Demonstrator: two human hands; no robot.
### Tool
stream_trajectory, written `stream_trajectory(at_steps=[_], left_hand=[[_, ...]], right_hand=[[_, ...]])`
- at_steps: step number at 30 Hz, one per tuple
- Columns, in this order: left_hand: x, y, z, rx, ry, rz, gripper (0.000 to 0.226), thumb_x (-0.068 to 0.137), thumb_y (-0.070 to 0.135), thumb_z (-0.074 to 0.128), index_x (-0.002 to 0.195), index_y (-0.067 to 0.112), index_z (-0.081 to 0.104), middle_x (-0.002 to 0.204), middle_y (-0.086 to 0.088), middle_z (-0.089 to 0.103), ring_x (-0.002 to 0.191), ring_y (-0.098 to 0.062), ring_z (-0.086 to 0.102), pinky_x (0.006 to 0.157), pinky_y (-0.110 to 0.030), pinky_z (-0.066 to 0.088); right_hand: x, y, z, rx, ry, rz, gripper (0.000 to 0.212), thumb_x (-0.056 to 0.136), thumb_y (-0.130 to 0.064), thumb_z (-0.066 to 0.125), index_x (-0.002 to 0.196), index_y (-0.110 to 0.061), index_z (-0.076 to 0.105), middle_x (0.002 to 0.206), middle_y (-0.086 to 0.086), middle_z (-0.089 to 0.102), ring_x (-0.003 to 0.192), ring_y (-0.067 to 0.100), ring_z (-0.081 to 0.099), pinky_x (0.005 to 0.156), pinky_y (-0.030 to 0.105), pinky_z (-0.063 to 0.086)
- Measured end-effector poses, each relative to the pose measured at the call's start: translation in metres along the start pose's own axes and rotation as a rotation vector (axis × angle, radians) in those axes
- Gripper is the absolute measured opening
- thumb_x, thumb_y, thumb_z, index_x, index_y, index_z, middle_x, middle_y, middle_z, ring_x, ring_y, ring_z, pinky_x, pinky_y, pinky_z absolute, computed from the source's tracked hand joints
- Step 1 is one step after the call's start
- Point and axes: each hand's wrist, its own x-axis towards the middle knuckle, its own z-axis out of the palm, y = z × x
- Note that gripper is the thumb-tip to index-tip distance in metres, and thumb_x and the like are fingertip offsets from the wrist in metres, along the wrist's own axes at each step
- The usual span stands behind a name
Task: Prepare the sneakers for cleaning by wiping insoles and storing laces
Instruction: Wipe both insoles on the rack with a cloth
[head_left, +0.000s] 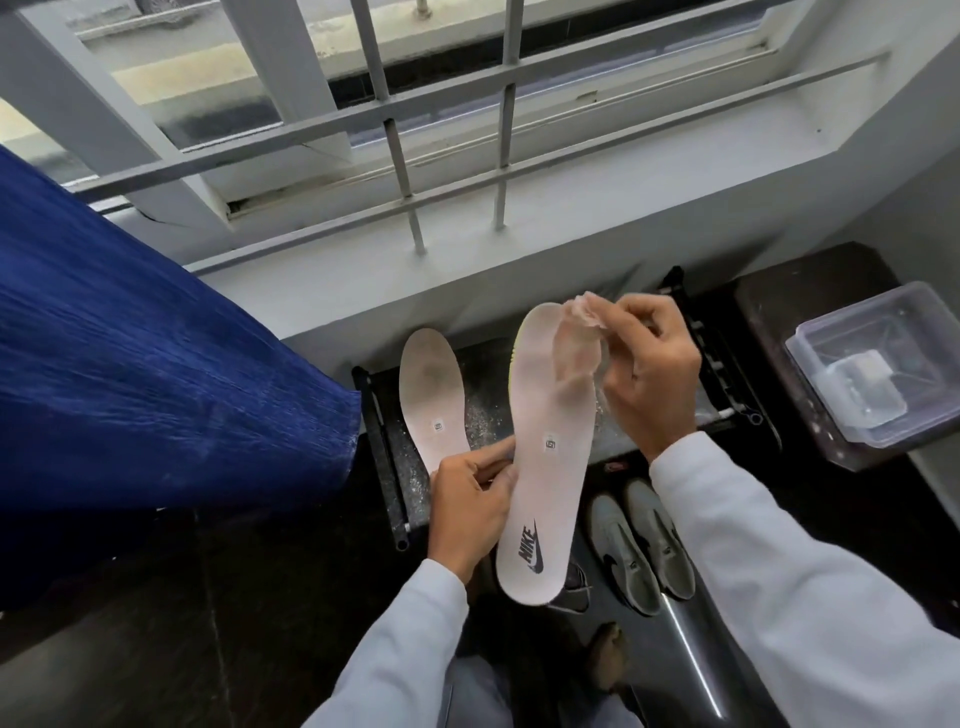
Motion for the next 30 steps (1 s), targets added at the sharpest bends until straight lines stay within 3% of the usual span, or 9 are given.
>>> stream_trajectory(at_steps=[4,8,11,15,17,20,23,26,30], left_hand=[[0.000,0.004,0.006,-0.006,0.026,0.029,0.035,0.089,-0.004,0.065,0.116,0.016,0.072,0.105,0.002,0.077,0.093,-0.003,0.073,0.090,-0.036,0.059],[-0.002,0.005,0.011,-0.027,0.058,0.043,0.035,0.090,-0.005,0.063,0.119,0.014,0.070,0.107,0.006,0.075,0.095,0.000,0.072,0.090,-0.031,0.058],[0.000,0.004,0.011,-0.026,0.085,0.050,0.035,0.090,-0.004,0.063,0.119,0.013,0.071,0.108,0.006,0.075,0.097,-0.001,0.071,0.092,-0.030,0.058],[0.007,0.007,0.011,-0.065,0.105,0.031,0.039,0.089,-0.009,0.061,0.118,0.016,0.069,0.080,0.028,0.073,0.083,0.009,0.069,0.078,-0.015,0.057],[0.011,0.008,0.009,-0.108,0.114,0.012,0.039,0.088,-0.007,0.065,0.119,0.016,0.069,0.080,0.023,0.074,0.085,0.001,0.071,0.074,-0.018,0.058],[0.019,0.008,0.007,-0.139,0.126,-0.027,0.039,0.087,-0.005,0.066,0.121,0.014,0.069,0.101,0.002,0.077,0.096,-0.012,0.073,0.084,-0.032,0.061],[0.022,0.006,0.007,-0.102,0.139,-0.029,0.037,0.089,-0.001,0.066,0.123,0.013,0.067,0.114,-0.002,0.073,0.098,-0.008,0.071,0.083,-0.026,0.060],[0.024,0.002,0.005,-0.118,0.140,-0.055,0.037,0.090,-0.001,0.065,0.124,0.012,0.067,0.117,-0.006,0.073,0.103,-0.013,0.071,0.090,-0.038,0.059],[0.021,0.002,0.005,-0.164,0.128,-0.080,0.037,0.089,-0.002,0.065,0.121,0.015,0.069,0.112,-0.006,0.075,0.101,-0.018,0.073,0.091,-0.046,0.058]], right_hand=[[0.005,0.003,0.012,0.030,-0.325,0.043,0.040,0.084,-0.032,0.045,0.094,-0.011,0.076,0.096,0.013,0.060,0.089,0.026,0.057,0.079,0.019,0.045],[-0.017,0.014,0.029,-0.010,-0.441,0.061,0.027,0.090,-0.021,0.053,0.111,-0.019,0.070,0.115,0.008,0.061,0.105,0.028,0.052,0.091,0.034,0.048],[-0.025,0.018,0.034,-0.004,-0.484,0.109,0.032,0.091,-0.019,0.058,0.122,-0.017,0.064,0.110,0.009,0.064,0.100,0.027,0.057,0.089,0.034,0.048],[-0.038,0.003,0.029,0.035,-0.597,0.113,0.039,0.083,-0.027,0.043,0.103,-0.007,0.070,0.092,0.011,0.067,0.085,0.029,0.062,0.076,0.034,0.051],[-0.054,-0.005,0.017,0.064,-0.648,0.055,0.033,0.081,-0.022,0.049,0.102,-0.007,0.070,0.093,0.010,0.065,0.084,0.026,0.062,0.075,0.031,0.051],[-0.082,-0.012,-0.005,0.096,-0.800,-0.083,0.026,0.077,-0.002,0.066,0.102,-0.007,0.070,0.096,0.009,0.063,0.084,0.023,0.062,0.076,0.023,0.049],[-0.083,-0.015,-0.024,0.162,-0.984,-0.150,0.030,0.077,-0.003,0.063,0.103,-0.011,0.073,0.096,0.005,0.067,0.083,0.015,0.064,0.074,0.017,0.049],[-0.058,-0.020,-0.033,0.290,-0.904,-0.078,0.035,0.075,-0.012,0.051,0.099,-0.008,0.075,0.093,0.002,0.071,0.080,0.009,0.066,0.071,0.013,0.052],[-0.031,-0.012,-0.015,0.175,-0.917,-0.233,0.029,0.073,0.000,0.072,0.101,-0.007,0.075,0.093,0.007,0.070,0.081,0.017,0.067,0.073,0.018,0.051]])
